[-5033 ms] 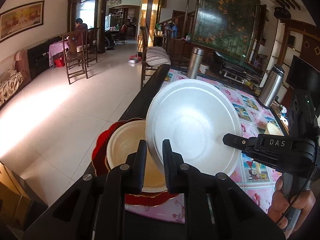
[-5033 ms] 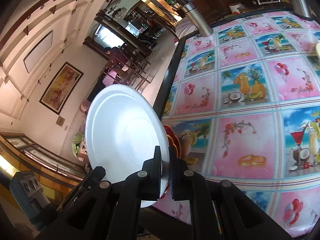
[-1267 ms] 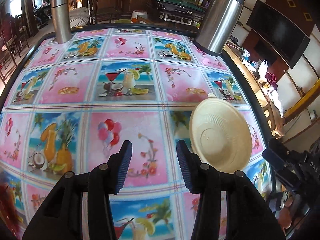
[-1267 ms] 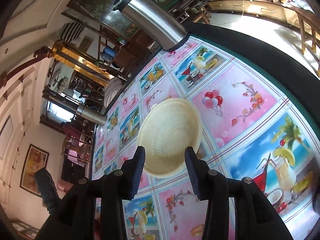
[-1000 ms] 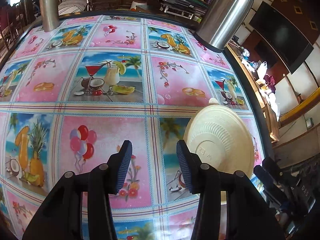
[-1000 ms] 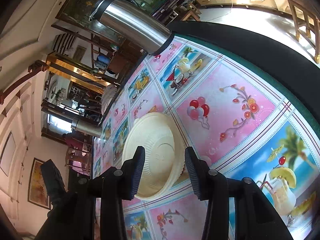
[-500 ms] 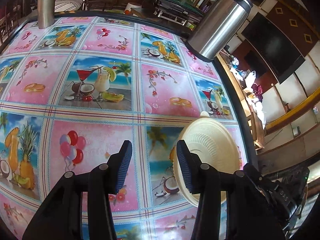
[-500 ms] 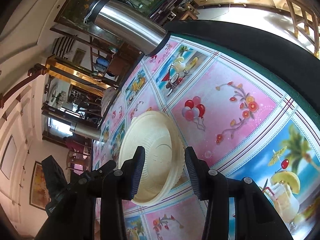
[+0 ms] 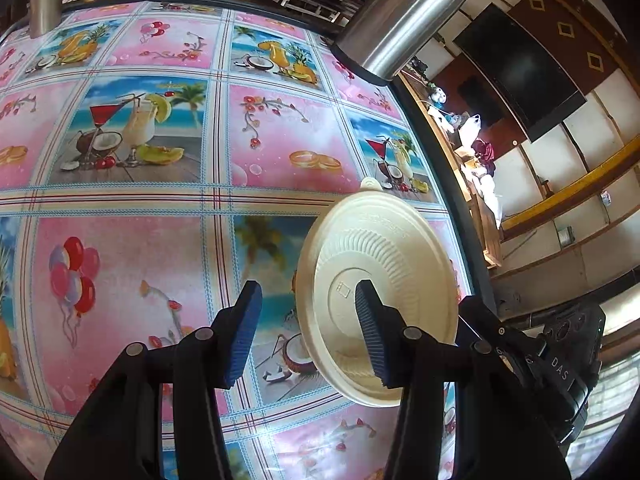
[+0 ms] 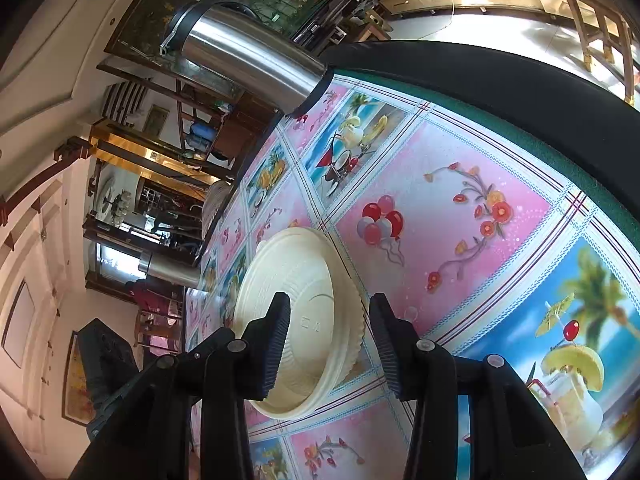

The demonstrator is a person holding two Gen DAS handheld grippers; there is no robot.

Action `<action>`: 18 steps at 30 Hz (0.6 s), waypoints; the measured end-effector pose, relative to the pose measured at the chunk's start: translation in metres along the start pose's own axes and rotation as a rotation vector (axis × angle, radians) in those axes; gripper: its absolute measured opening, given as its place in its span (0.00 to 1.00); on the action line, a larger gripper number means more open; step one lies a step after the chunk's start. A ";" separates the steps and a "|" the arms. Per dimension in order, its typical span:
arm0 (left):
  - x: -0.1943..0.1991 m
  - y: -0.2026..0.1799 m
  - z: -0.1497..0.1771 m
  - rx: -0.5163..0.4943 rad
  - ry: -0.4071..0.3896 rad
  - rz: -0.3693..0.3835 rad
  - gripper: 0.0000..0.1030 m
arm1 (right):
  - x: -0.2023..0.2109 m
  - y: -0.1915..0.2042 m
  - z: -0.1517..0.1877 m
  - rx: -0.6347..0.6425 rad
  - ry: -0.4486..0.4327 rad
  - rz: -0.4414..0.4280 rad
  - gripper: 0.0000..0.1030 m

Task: Organize plates and bowls
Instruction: 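Close both grippers on the rim of the cream ribbed bowl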

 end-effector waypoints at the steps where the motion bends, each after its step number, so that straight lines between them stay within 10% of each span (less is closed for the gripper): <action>1: -0.002 -0.002 0.001 -0.007 0.003 -0.005 0.45 | -0.001 -0.001 0.000 -0.003 0.003 -0.002 0.43; 18: 0.005 -0.002 0.002 -0.021 -0.033 -0.034 0.45 | -0.012 -0.002 0.004 -0.021 0.031 -0.003 0.43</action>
Point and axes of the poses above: each gripper's, at about its wrist camera, not at the fingertips, and x roughly against the way its jaws point, y to its left, z to its underside, the point moved 2 cm from there along -x, roughly the way its jaws point
